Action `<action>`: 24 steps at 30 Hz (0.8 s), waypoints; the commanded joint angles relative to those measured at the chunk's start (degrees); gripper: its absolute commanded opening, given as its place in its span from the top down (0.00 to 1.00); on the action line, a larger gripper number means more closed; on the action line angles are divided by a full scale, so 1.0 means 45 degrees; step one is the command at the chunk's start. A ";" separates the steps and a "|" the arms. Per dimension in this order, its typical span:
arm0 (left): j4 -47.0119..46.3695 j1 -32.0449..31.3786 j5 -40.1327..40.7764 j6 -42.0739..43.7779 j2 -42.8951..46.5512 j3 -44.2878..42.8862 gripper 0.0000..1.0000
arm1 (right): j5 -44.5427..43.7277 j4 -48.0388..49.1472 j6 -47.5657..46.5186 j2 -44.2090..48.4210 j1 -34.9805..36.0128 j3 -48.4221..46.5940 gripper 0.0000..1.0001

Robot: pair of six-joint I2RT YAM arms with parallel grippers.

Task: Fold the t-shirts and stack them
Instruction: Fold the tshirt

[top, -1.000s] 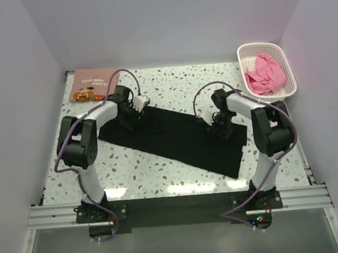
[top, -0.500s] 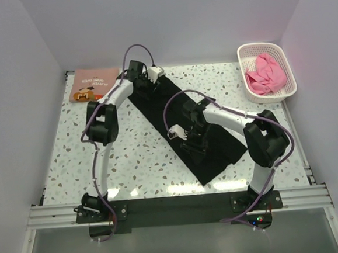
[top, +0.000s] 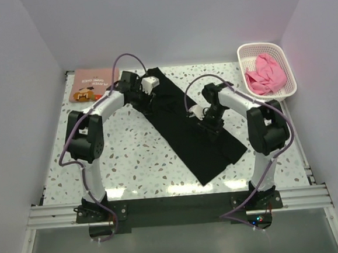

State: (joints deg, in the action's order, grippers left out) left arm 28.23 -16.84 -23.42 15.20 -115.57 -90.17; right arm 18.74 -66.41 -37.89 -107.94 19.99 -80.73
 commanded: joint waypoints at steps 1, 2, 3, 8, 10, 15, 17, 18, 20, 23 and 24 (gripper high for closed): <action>-0.0335 -0.0086 -0.0245 -0.0876 0.0174 0.1071 0.56 | -0.1275 0.0637 0.0216 -0.1049 0.0168 -0.0536 0.73; -0.0451 -0.0086 -0.0245 -0.0975 0.0213 0.1479 0.56 | -0.1197 0.0579 0.0333 -0.1265 0.0187 -0.0653 0.74; -0.0607 -0.0086 -0.0226 -0.1072 0.0252 0.1638 0.56 | -0.1022 0.0579 0.0489 -0.1441 0.0187 -0.0615 0.75; -0.0804 -0.0086 -0.0030 -0.1230 0.0545 0.2225 0.57 | -0.0339 0.1066 0.0821 -0.1775 0.1044 0.0806 0.77; -0.0746 -0.0086 0.0048 -0.1132 0.0700 0.2245 0.57 | 0.0652 0.1183 0.1153 -0.1775 0.1883 0.1297 0.77; -0.0589 -0.0105 0.0204 -0.0898 0.0838 0.2011 0.56 | 0.3213 0.2041 0.2748 -0.2145 0.3875 0.1633 0.75; -0.0531 -0.0086 0.0243 -0.0898 0.0741 0.1817 0.56 | 0.4673 0.2664 0.3455 -0.2631 0.4403 0.1263 0.73; -0.0337 -0.0086 0.0282 -0.0898 0.0644 0.1680 0.56 | 0.5031 0.2920 0.4194 -0.2770 0.4947 0.1144 0.73; -0.0122 -0.0086 0.0321 -0.0898 0.0351 0.1291 0.56 | 0.5754 0.3954 0.5037 -0.3004 0.5478 0.0774 0.71; -0.0062 -0.0086 0.0283 -0.0917 0.0174 0.1074 0.56 | 0.7043 0.5361 0.6678 -0.2890 0.5812 0.0402 0.69; -0.0081 -0.0086 0.0225 -0.0937 0.0155 0.1034 0.56 | 0.7065 0.5383 0.6759 -0.2540 0.5773 0.0246 0.68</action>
State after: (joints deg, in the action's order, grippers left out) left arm 28.47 -17.39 -22.09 11.11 -115.18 -82.48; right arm 43.86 -55.35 -14.87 -120.46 45.84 -76.71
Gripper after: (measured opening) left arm 0.440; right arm 0.311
